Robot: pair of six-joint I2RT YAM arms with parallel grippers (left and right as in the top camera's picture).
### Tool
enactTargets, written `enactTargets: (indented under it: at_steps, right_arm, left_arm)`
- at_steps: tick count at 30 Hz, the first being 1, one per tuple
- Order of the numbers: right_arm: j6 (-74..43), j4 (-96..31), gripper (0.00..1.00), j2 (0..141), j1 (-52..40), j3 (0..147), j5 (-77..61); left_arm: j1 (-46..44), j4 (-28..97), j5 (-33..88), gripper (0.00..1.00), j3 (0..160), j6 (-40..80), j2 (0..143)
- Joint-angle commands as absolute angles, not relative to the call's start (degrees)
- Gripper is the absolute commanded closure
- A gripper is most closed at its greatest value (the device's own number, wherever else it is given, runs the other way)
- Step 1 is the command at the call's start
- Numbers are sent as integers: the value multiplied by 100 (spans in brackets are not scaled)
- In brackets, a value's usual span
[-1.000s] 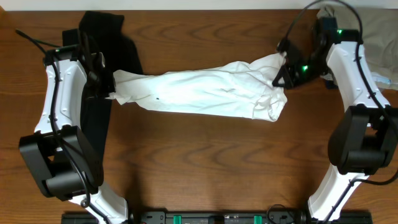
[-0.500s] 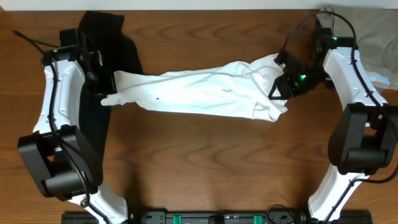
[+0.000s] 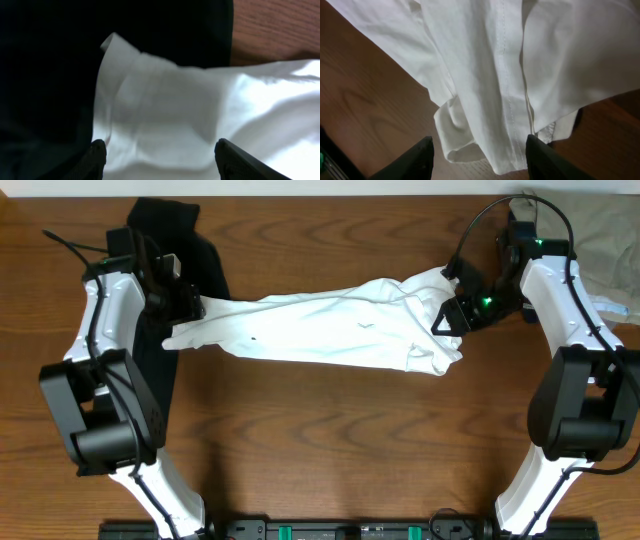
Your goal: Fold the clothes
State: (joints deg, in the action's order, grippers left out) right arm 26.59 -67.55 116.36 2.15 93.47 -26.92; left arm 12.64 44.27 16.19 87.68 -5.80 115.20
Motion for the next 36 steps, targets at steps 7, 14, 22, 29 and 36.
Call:
enactTargets:
  at_steps: [7,14,22,29,36]
  right_arm:
    - [2530,-6512,42,11504,217,9413,-2738]
    - [2532,-6488,42,11504,217,9413,-2740]
    - [2530,-6407,41,11504,217,9413,-2744]
    - [2390,-6418,41,11504,217,9413,-2742]
    - [2228,-6558,41,11504,217,9408,-2744]
  left_arm:
    - [1203,4272,1732,29,8829,-1072,11808]
    - [1133,4305,1739,29,8829,-1068,12289]
    - [755,4338,1756,60,8829,-1068,12420]
    - [703,4491,1638,94,8831,-875,12243]
    - [1103,5214,1540,94,8836,-781,11179]
